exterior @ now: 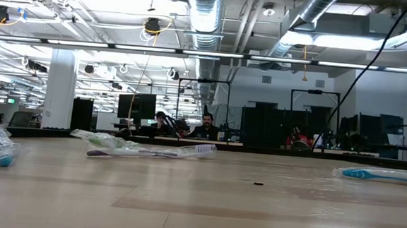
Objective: Pick & Place toothbrushing station
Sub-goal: Put the top orange toothbrush into the black organizer
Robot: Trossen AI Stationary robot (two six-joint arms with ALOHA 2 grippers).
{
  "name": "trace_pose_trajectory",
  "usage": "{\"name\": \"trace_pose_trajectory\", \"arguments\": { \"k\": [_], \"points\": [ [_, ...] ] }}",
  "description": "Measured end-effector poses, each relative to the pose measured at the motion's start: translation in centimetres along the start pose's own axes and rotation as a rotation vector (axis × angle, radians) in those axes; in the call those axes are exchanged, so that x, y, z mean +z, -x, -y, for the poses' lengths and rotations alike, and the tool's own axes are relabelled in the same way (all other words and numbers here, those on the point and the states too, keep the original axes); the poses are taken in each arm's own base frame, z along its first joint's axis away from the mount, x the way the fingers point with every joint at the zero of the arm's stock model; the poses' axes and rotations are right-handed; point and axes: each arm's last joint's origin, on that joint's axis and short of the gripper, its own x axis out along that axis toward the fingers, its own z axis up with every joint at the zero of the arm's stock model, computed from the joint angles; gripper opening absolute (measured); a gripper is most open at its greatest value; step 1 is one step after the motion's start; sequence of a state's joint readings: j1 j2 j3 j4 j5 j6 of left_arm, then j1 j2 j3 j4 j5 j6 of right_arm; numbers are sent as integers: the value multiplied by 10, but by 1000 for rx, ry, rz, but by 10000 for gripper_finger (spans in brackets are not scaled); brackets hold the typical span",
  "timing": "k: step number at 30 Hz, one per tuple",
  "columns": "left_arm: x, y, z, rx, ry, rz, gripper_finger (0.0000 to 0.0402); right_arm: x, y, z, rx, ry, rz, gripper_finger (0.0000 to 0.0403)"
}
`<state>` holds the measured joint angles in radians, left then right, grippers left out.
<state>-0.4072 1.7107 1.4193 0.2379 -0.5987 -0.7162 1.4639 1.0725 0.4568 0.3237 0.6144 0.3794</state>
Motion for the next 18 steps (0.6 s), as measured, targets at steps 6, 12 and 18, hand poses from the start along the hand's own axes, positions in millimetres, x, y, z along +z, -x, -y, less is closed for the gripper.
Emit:
{"name": "trace_pose_trajectory", "arguments": {
  "k": [6,12,18],
  "points": [
    [0,0,0,0,0,0,219,1,0,0,0,5,11,9],
    [0,0,0,0,-1,0,214,1,0,-2,50,8,5,7],
    [0,0,0,1,-2,-2,213,1,0,-2,64,8,0,7]
  ]
}}
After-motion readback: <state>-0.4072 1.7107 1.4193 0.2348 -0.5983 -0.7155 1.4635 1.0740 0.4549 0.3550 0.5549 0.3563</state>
